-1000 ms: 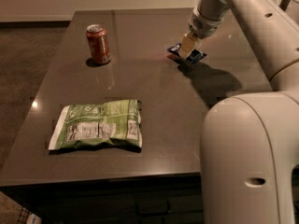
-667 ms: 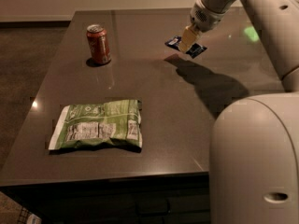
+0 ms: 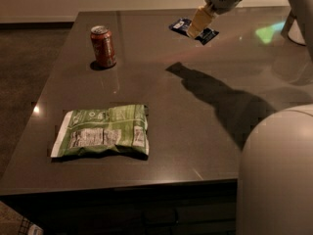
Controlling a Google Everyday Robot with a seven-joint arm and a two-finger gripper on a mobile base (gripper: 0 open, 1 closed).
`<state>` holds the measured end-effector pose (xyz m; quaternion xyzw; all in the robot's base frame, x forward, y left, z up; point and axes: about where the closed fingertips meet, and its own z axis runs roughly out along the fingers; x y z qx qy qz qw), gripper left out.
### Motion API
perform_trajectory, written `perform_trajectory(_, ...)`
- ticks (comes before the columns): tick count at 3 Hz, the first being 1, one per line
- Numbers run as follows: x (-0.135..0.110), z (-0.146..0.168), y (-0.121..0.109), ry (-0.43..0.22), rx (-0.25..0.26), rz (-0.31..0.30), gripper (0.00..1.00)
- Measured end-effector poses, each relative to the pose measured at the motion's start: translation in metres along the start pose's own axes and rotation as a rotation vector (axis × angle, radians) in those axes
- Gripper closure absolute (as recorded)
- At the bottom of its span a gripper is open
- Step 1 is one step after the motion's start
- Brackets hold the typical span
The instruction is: Pick rxbar blueberry
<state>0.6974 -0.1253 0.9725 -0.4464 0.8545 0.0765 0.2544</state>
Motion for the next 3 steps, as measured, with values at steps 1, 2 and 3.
perform_trajectory(1, -0.012, -0.023, 0.009, -0.041, -0.003, -0.035, 1.00)
perform_trajectory(2, -0.019, -0.034, 0.017, -0.076, -0.015, -0.069, 1.00)
perform_trajectory(3, -0.020, -0.033, 0.016, -0.078, -0.016, -0.070, 1.00)
